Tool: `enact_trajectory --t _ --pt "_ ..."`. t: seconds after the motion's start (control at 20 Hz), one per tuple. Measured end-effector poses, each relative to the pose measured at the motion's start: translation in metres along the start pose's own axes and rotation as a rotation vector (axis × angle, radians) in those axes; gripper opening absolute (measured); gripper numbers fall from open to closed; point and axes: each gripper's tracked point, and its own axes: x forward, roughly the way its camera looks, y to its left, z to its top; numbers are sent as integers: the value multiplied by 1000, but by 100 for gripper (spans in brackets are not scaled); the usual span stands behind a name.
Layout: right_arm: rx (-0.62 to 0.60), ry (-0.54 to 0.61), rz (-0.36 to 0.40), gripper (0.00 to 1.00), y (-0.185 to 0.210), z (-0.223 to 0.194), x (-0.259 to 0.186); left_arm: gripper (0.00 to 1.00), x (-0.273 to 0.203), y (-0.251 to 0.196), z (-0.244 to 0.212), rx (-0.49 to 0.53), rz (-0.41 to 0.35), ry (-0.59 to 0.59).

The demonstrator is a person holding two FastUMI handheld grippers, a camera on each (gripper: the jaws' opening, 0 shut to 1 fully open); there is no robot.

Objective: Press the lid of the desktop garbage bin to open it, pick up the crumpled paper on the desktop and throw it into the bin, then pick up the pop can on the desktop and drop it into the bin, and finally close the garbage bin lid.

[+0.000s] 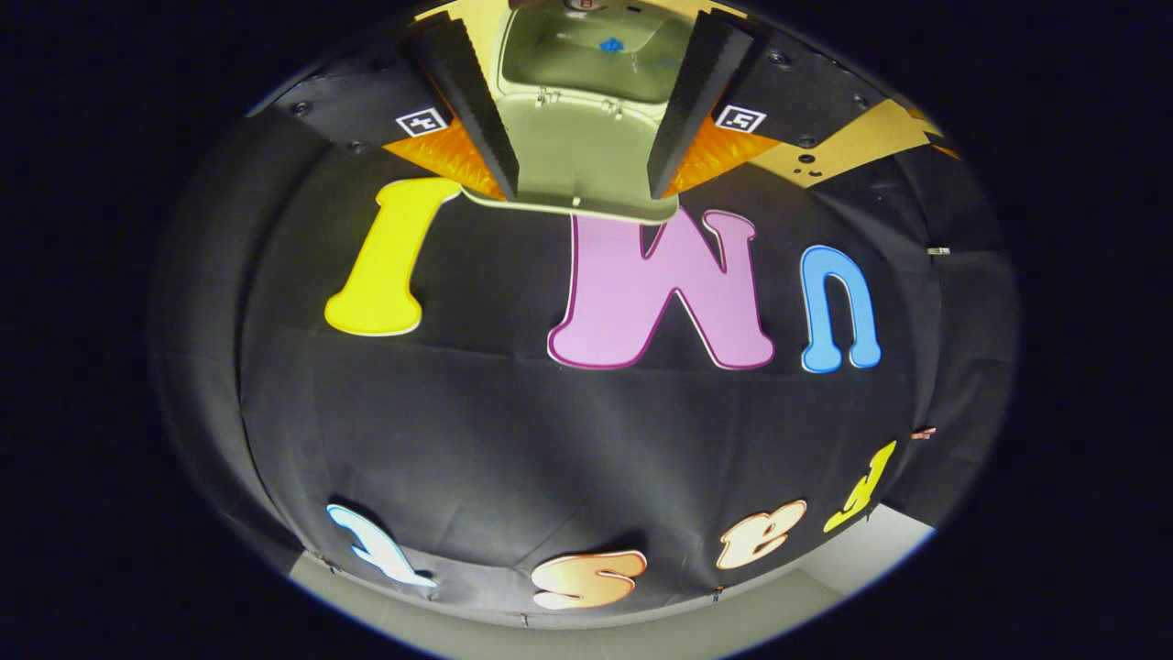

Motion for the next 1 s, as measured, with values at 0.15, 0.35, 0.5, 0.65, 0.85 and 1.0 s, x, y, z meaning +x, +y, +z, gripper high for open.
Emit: enact_trajectory --t 0.15,0.35,0.5,0.65,0.85,1.0 --pt "-10 -45 -23 89 -1 11 21 95 -7 5 -1 -5 12 1" --pt "1 -62 -30 91 1 10 39 95 -15 14 0 6 36 2" --pt "10 -72 -52 91 -4 8 52 95 -17 17 0 5 51 2" --pt "9 -47 -80 92 -17 -2 64 95 -18 19 0 9 55 4" --pt "74 0 -61 92 -19 -18 63 95 -17 19 -3 11 52 14" --pt "65 3 -49 92 -16 -17 51 95 -13 16 -5 5 41 23"
